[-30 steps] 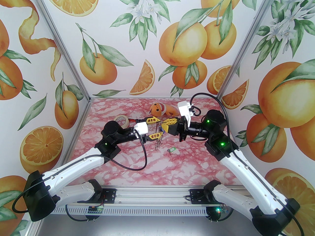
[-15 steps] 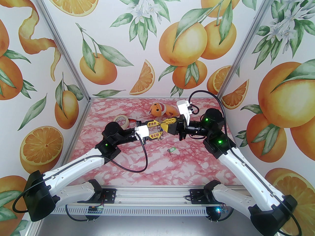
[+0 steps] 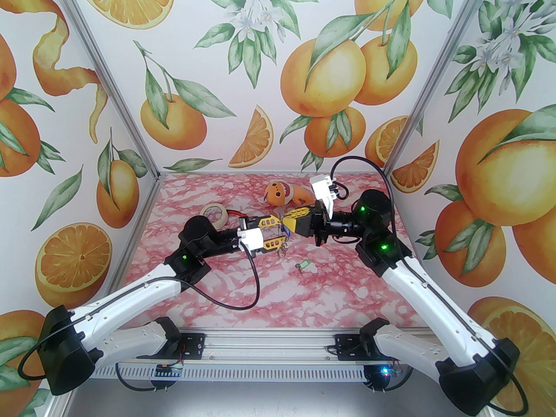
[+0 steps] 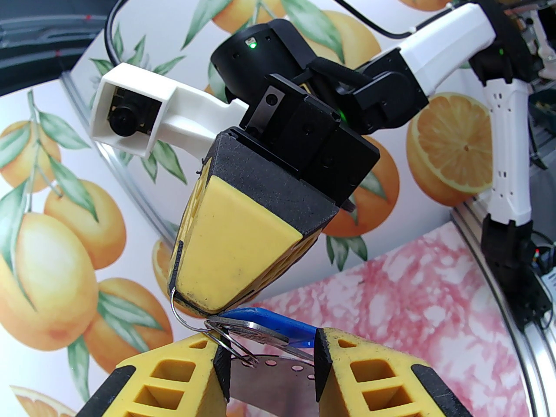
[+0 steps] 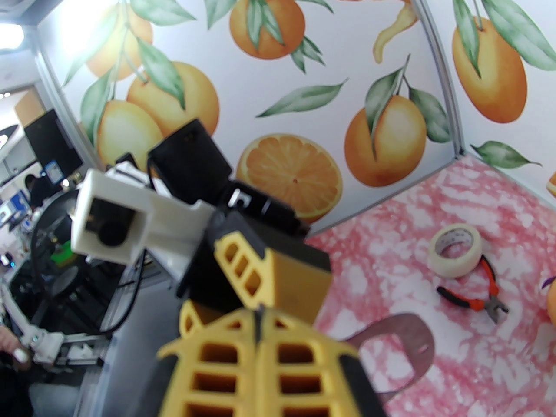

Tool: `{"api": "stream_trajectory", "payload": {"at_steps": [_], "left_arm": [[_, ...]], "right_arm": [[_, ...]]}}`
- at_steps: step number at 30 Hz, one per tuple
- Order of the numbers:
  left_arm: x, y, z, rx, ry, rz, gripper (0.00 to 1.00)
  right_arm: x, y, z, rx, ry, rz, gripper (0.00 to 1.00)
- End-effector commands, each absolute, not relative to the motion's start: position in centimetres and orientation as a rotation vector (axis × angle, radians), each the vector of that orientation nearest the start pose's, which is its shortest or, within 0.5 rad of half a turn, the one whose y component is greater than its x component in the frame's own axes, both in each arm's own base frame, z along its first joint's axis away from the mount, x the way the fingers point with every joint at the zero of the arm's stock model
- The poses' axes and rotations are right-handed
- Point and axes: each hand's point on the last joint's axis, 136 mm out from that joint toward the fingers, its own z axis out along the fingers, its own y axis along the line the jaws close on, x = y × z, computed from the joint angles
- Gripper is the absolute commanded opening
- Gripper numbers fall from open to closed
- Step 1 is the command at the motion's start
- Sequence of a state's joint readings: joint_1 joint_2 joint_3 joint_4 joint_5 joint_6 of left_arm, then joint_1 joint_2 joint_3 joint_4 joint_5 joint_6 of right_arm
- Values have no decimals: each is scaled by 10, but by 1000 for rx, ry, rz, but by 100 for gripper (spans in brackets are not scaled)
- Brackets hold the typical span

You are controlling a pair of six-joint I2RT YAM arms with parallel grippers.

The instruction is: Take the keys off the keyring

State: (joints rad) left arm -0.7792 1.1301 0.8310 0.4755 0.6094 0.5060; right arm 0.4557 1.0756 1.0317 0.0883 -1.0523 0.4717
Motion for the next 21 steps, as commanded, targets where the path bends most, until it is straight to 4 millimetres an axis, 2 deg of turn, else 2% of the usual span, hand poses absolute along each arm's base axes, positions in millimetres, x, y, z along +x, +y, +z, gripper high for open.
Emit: {"api": "stream_trajectory", "payload": {"at_steps": [1, 8, 16, 18, 21], "left_arm": [[195, -328, 369, 1269, 793, -604, 34], [193, -330, 368, 1303, 788, -595, 27], [193, -326, 369, 1310, 788, -564, 24], [194, -325, 369, 1308, 795, -559, 25], [195, -322, 368, 1295, 806, -543, 30]], "right_arm": [[196, 265, 417, -962, 1428, 1502, 0], [195, 266, 417, -973, 1427, 1518, 0], [192, 266, 424, -974, 1400, 1553, 0], [191, 266, 426, -974, 1396, 1560, 0], [190, 266, 429, -974, 1390, 1563, 0]]}}
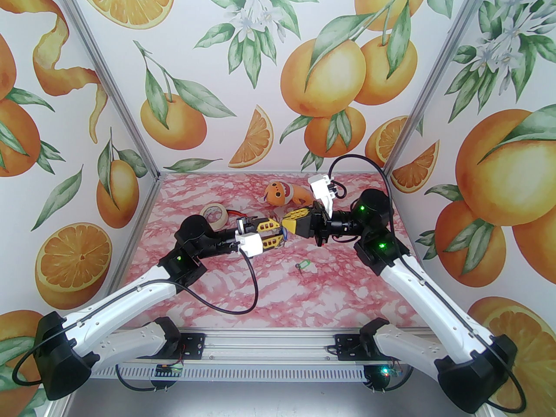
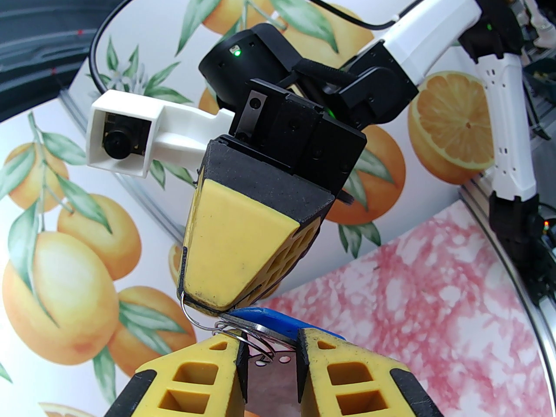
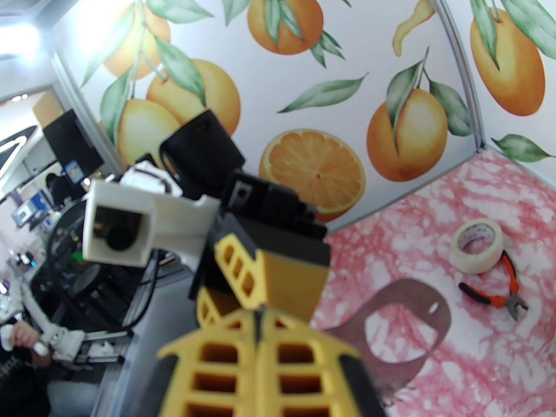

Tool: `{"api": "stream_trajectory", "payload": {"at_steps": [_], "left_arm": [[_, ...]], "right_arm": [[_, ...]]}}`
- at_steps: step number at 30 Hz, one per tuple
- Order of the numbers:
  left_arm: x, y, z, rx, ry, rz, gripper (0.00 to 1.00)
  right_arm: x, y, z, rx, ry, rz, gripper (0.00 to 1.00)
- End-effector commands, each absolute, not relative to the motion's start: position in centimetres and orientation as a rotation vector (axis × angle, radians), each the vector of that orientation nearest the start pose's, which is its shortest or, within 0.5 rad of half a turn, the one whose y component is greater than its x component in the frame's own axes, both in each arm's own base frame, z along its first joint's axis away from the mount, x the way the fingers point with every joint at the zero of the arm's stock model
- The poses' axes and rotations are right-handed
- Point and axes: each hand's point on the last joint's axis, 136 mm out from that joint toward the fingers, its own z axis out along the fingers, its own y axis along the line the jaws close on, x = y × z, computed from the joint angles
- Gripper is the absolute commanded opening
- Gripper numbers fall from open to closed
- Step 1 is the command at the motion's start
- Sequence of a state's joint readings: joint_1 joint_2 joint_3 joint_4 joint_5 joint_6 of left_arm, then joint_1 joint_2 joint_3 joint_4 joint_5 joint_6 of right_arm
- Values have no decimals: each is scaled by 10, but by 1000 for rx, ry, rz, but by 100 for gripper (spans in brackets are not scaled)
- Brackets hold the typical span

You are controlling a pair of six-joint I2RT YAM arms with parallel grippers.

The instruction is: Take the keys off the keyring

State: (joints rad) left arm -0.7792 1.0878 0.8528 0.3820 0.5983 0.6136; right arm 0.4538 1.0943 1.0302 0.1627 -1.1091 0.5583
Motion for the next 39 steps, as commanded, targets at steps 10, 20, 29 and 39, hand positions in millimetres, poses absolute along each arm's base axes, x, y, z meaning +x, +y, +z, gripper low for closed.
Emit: {"api": "stream_trajectory", "payload": {"at_steps": [10, 20, 29, 39], "left_arm": [[199, -316, 384, 1228, 807, -519, 38], [187, -311, 397, 1237, 772, -561, 40], [190, -314, 406, 1244, 791, -614, 39], [189, -324, 401, 1289, 792, -678, 29]], "right_arm": [[189, 266, 427, -980, 1393, 1581, 0], [187, 268, 420, -1019, 1420, 1586, 0], [187, 269, 416, -1037, 1432, 1583, 0], [186, 268, 419, -1049, 1417, 1576, 0]]}}
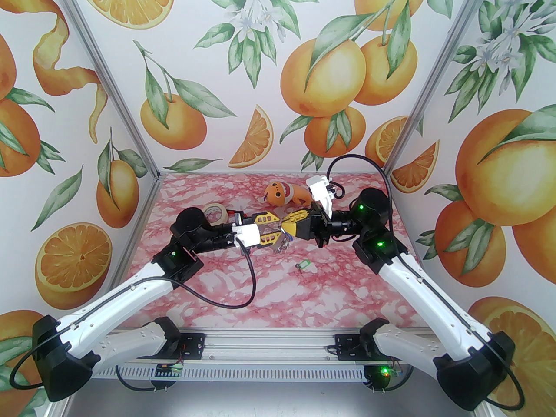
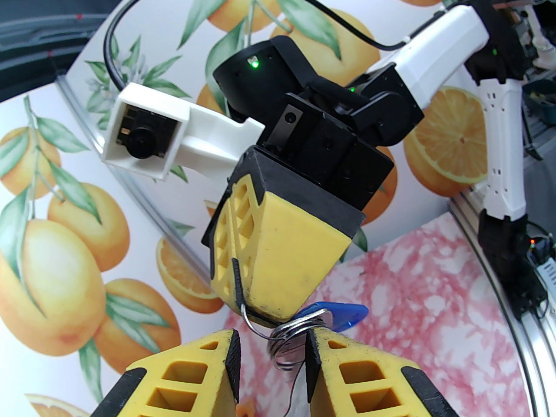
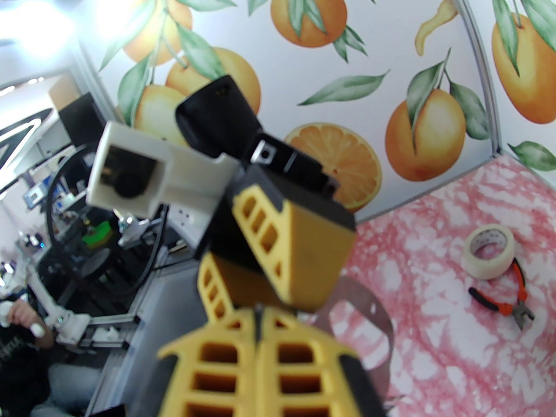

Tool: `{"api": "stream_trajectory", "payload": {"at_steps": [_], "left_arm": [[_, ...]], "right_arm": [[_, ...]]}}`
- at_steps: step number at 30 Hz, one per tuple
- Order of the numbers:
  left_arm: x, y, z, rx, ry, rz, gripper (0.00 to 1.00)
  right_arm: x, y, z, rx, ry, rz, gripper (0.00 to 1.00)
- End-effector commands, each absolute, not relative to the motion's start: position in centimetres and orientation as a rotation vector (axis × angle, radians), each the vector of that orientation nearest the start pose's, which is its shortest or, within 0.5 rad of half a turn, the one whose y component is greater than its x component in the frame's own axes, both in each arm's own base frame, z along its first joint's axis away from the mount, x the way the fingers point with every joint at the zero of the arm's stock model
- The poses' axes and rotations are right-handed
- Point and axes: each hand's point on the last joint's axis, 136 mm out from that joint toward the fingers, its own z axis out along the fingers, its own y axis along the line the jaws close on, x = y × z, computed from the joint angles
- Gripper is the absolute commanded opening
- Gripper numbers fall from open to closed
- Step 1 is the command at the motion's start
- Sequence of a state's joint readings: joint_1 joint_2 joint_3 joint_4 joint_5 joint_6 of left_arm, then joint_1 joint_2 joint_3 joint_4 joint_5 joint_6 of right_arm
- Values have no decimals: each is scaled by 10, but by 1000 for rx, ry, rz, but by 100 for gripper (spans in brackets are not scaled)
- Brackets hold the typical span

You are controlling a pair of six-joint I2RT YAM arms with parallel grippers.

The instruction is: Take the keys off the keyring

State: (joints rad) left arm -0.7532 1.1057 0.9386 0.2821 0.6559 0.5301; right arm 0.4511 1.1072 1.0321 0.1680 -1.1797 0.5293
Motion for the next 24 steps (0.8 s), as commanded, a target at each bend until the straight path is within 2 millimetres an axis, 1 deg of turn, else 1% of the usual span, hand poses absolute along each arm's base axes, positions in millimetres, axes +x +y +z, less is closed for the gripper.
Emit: {"api": "stream_trajectory", "payload": {"at_steps": [1, 9, 17, 24], "left_arm": [[190, -324, 400, 1288, 800, -675, 28], [190, -325, 397, 1285, 818, -694, 22], [195, -326, 393, 1279, 851, -696, 19], [204, -328, 389, 1258, 900, -698, 18]], "right_arm": [[186, 268, 419, -1051, 1415, 1576, 0], [188, 267, 418, -1046, 1406, 1536, 0], [189, 265, 422, -1035, 1384, 1499, 0], [190, 264, 423, -1029, 1369, 1473, 0]]}}
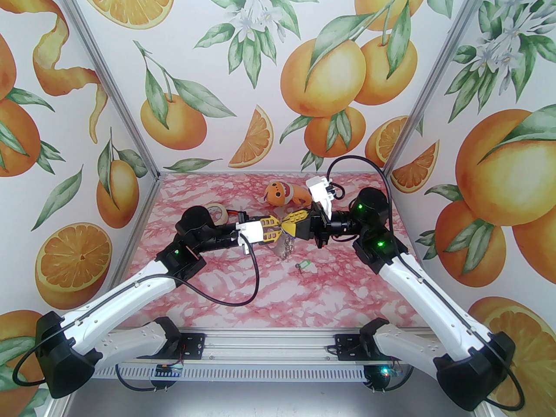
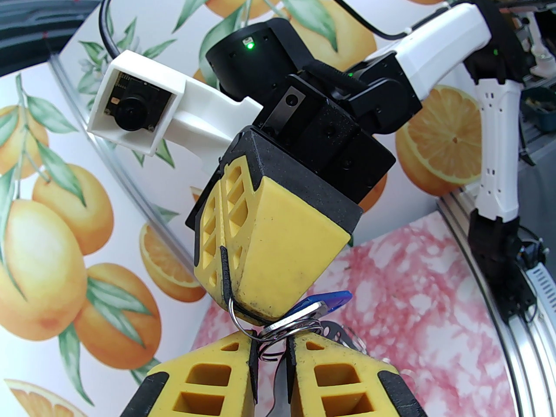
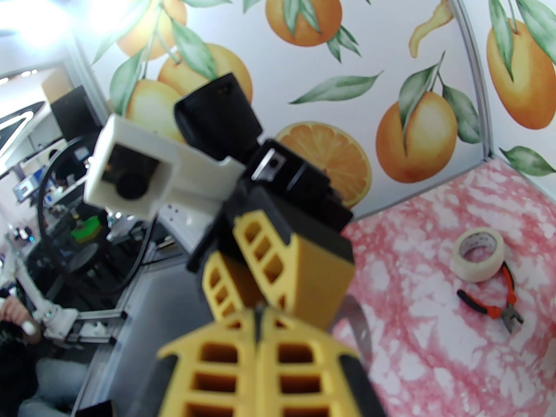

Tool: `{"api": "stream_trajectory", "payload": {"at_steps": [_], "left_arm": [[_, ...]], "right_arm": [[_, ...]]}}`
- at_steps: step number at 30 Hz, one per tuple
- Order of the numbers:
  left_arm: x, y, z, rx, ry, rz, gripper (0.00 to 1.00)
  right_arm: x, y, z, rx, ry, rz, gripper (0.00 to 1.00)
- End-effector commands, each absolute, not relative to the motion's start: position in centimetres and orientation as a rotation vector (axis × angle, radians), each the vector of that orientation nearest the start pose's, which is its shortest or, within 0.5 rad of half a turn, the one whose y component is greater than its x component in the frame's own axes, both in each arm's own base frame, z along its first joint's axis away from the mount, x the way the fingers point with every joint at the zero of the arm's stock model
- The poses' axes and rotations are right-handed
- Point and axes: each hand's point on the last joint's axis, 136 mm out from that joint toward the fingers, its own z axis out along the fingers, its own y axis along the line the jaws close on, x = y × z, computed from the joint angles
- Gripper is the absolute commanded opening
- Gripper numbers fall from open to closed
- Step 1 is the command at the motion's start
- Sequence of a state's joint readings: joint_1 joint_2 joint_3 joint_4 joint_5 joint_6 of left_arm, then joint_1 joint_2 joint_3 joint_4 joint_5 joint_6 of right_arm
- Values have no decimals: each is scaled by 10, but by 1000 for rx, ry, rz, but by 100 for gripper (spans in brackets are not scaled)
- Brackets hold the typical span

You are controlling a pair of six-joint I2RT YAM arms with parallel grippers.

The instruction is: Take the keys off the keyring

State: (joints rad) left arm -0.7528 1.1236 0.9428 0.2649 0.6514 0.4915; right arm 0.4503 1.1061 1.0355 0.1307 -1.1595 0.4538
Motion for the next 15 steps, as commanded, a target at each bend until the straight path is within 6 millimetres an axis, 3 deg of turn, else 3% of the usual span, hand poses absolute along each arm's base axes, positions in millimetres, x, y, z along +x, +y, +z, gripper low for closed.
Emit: {"api": "stream_trajectory", "payload": {"at_steps": [1, 15], "left_arm": [[204, -328, 388, 1254, 905, -695, 18], [206, -330, 390, 1243, 921, -733, 17]], "right_arm": [[189, 263, 424, -1029, 1366, 1470, 0], [192, 261, 420, -1021, 1367, 1399, 0]]}}
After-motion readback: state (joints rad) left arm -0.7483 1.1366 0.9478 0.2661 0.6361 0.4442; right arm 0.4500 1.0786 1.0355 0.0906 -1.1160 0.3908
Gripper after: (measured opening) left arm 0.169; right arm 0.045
